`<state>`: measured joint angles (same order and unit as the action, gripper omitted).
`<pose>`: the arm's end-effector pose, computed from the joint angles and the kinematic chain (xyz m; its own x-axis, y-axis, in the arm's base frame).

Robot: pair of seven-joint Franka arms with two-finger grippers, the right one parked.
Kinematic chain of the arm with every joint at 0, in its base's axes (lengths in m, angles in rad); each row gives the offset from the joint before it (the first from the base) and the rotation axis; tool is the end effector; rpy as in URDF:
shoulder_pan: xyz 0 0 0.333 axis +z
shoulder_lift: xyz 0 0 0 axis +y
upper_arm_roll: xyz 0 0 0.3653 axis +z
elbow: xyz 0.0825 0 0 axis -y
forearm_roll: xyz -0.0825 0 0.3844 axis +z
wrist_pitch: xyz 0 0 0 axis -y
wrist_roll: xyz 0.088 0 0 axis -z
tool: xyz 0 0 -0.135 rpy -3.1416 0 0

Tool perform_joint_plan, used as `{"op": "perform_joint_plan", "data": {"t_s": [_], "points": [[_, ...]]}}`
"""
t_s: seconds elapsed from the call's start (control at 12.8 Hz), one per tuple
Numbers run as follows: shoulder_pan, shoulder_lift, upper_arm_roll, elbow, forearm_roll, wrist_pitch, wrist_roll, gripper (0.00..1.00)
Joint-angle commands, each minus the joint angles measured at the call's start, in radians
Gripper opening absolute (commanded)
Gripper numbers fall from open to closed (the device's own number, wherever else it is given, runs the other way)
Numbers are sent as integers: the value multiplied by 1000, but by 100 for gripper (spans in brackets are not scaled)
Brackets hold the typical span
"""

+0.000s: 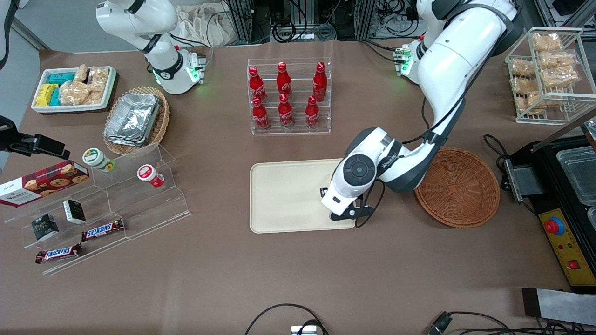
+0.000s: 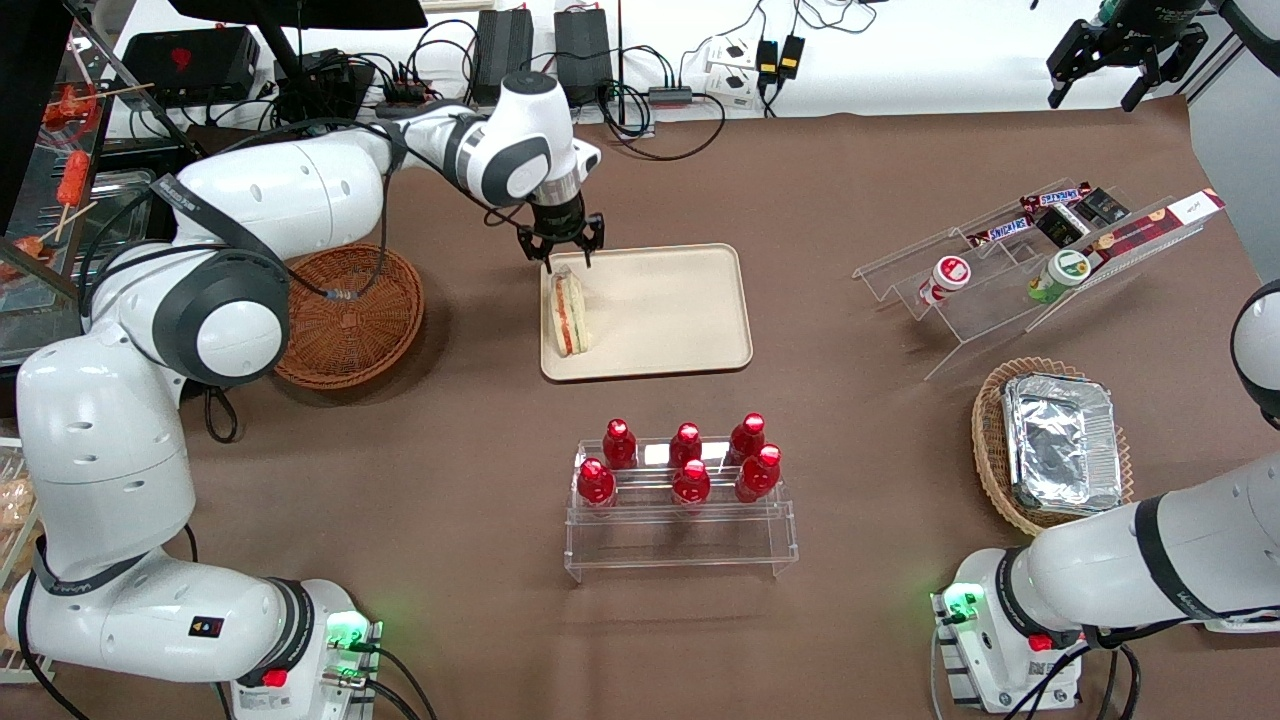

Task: Place sandwich from basket to tray
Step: 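Lower the sandwich onto the beige tray and open the left gripper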

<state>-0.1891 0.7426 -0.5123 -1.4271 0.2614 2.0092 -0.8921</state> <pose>0.6262 -0.3990 0.2975 0.9773 0.1712 -0.1249 0.1750 -0.9844 0.0203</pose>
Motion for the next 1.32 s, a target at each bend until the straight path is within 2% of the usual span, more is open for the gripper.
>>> {"op": "perform_joint_plan", "data": {"t_s": [0.0, 0.47, 0.55, 0.62, 0.78, 1.01, 1.09, 1.25], "points": [[-6, -31, 3, 62, 13, -90, -36, 100], [0, -150, 14, 50, 2, -207, -27, 100], [0, -184, 35, 33, -7, -210, -24, 100], [0, -228, 53, 8, -46, -205, -19, 100], [0, -348, 104, -95, -97, -192, -10, 100], [-1, -642, 202, -414, -210, -66, 137, 100], [-1, -714, 230, -479, -229, -64, 194, 100], [-3, -775, 303, -498, -231, -154, 325, 100]]}}
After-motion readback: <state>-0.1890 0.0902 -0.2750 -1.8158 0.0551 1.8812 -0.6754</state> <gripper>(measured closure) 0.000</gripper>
